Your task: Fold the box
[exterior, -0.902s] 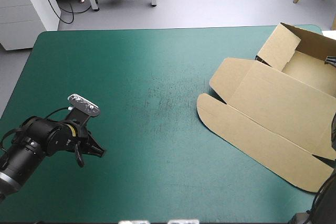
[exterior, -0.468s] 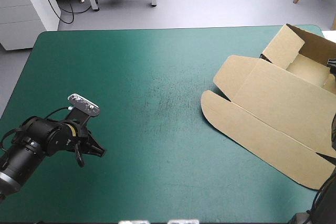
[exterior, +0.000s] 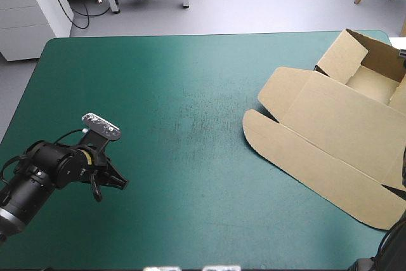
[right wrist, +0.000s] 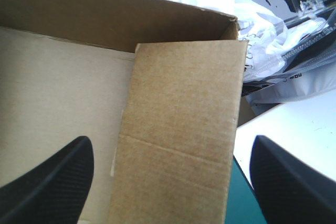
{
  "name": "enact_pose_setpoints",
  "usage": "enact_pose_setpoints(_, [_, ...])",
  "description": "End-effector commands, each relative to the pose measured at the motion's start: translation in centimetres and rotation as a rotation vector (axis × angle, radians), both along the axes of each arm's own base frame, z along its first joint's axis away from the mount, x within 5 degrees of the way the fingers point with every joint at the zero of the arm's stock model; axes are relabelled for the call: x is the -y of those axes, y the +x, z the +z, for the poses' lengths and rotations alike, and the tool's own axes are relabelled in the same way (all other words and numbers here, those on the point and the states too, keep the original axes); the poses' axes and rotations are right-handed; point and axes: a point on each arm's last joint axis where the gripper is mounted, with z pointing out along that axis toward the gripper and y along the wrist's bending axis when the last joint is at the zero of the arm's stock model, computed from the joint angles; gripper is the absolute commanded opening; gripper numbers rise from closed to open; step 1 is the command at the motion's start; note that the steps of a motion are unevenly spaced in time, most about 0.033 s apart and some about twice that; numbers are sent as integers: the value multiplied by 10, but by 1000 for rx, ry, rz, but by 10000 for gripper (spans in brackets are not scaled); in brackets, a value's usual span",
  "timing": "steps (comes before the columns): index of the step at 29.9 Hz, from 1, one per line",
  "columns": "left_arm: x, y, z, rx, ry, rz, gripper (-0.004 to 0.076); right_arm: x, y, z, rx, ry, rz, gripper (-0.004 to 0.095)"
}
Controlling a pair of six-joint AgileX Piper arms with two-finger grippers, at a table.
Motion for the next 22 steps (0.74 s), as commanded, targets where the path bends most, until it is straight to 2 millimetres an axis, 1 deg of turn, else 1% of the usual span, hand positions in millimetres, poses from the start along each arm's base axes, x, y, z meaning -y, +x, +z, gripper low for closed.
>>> enact_pose_setpoints(1, [1,1,12,72,-24,-2,-10,-13,-26,64,152,-50,22,673])
enact_pose_setpoints(3, [1,1,12,72,-24,-2,-10,-19,-33,75,176,-26,31,631])
enact_pose_setpoints(6, [1,1,12,77,-26,-3,-10,-32,-43,91,208,10,88,535])
enact_pose_setpoints(9, [1,2,12,78,-27,-3,-10,-45,-54,109,277,46,128,440])
enact_pose_setpoints(14, [1,2,12,78,-27,-3,-10,-63,-73,138,369,61,194,307])
enact_pose_setpoints(19, [1,-1,15,86,-41,-2,-10,-84,-94,164,468,98,272,121])
enact_pose_setpoints(22, [0,-5,20,120,-58,0,-10,-102,-106,172,510,150,351,10])
